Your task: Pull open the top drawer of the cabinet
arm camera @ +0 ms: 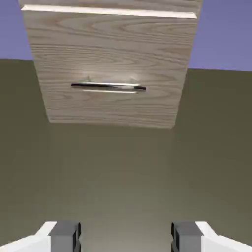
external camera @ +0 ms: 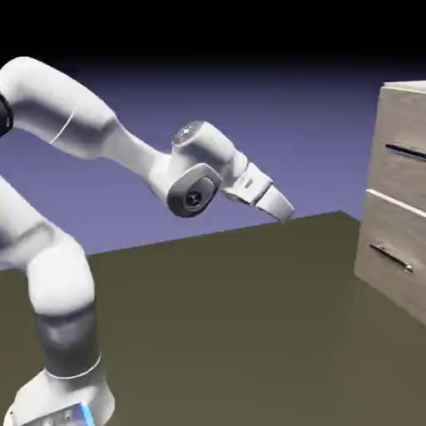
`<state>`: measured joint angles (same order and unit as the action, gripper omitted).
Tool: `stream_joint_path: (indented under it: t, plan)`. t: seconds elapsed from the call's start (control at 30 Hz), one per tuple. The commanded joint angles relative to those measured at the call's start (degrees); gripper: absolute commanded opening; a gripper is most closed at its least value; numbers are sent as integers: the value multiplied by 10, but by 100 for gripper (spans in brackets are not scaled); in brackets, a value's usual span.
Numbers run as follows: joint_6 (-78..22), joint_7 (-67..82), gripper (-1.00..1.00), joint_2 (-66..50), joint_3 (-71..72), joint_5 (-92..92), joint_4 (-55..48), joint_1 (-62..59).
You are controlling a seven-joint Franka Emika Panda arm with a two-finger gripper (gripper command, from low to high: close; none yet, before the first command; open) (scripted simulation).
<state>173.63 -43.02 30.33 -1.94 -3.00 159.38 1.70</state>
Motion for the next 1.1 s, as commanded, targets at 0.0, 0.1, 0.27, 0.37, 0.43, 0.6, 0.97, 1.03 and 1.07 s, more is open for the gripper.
stream_joint_path:
  t: [0.0,0.1,0.27,0.37,0.43,0.6,0.97,1.03,1.07]
  plan:
    - [-3,-5,0,-19,-16,-25,-13,8]
    - [-12,-19,0,-77,-64,-100,-54,34]
    - [-28,-42,0,-174,-145,-224,-121,76]
    - [-37,-56,0,-232,-193,-299,-161,101]
    - [-43,-66,0,-270,-225,-349,-188,118]
    - [-59,-89,0,-367,-306,-473,-255,160]
    - [-93,-141,0,-579,-483,-748,-402,252]
    - [-99,-150,0,-618,-515,-797,-429,269]
    - [-103,-155,0,-637,-531,-822,-442,277]
